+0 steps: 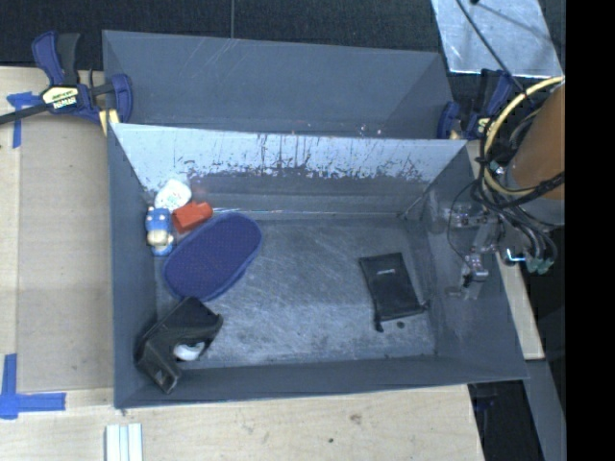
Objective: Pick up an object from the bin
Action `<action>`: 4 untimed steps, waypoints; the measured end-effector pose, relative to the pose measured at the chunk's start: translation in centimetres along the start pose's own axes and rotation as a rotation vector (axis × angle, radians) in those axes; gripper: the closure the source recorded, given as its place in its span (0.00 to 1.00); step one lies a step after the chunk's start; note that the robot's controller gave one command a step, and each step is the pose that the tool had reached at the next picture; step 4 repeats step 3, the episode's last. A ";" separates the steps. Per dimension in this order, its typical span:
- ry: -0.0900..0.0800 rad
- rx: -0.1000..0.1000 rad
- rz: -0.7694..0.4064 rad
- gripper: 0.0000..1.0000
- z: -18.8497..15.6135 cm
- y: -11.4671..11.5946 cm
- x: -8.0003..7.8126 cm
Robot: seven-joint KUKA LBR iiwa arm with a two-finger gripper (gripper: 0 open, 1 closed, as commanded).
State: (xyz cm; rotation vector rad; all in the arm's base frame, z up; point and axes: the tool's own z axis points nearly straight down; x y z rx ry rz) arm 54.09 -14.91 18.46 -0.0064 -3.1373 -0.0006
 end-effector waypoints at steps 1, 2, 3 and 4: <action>-0.002 -0.001 -0.291 0.00 11.7 4.7 0.5; -0.008 0.002 -0.292 1.00 11.4 4.6 0.4; -0.015 0.005 -0.254 1.00 -2.2 3.4 2.4; -0.015 0.005 -0.254 1.00 -2.2 3.4 2.4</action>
Offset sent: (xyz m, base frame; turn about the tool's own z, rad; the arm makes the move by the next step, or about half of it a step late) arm -0.0051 0.0467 -0.1146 -0.2912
